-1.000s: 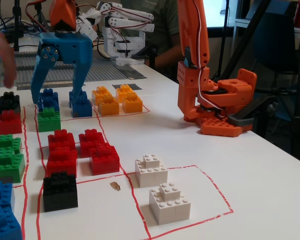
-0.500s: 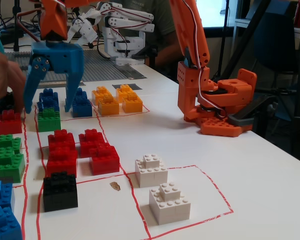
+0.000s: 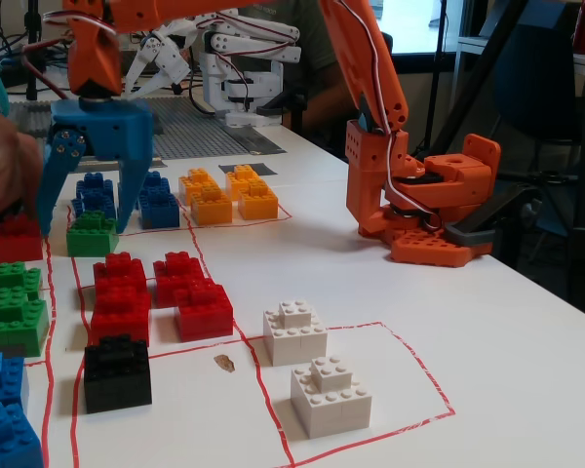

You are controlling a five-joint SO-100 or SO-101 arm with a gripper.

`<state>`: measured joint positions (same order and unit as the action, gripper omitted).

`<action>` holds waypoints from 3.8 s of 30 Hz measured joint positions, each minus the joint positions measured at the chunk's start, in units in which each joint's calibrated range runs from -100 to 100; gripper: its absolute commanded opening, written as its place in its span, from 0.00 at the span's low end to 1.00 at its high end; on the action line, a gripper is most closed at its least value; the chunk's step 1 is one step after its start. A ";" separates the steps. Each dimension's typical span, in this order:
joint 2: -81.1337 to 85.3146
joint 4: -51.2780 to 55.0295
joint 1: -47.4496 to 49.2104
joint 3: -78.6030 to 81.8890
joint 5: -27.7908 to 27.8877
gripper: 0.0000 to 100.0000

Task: Grab the block and put it in the grey marker

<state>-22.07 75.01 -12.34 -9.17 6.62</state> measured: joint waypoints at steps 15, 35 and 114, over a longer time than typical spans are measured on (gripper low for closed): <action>-0.26 -0.72 -0.44 0.00 0.24 0.25; -0.26 -4.57 -2.30 5.49 0.05 0.00; -4.79 1.84 -64.31 -6.56 34.53 0.24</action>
<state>-26.86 76.85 -76.65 -15.74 41.15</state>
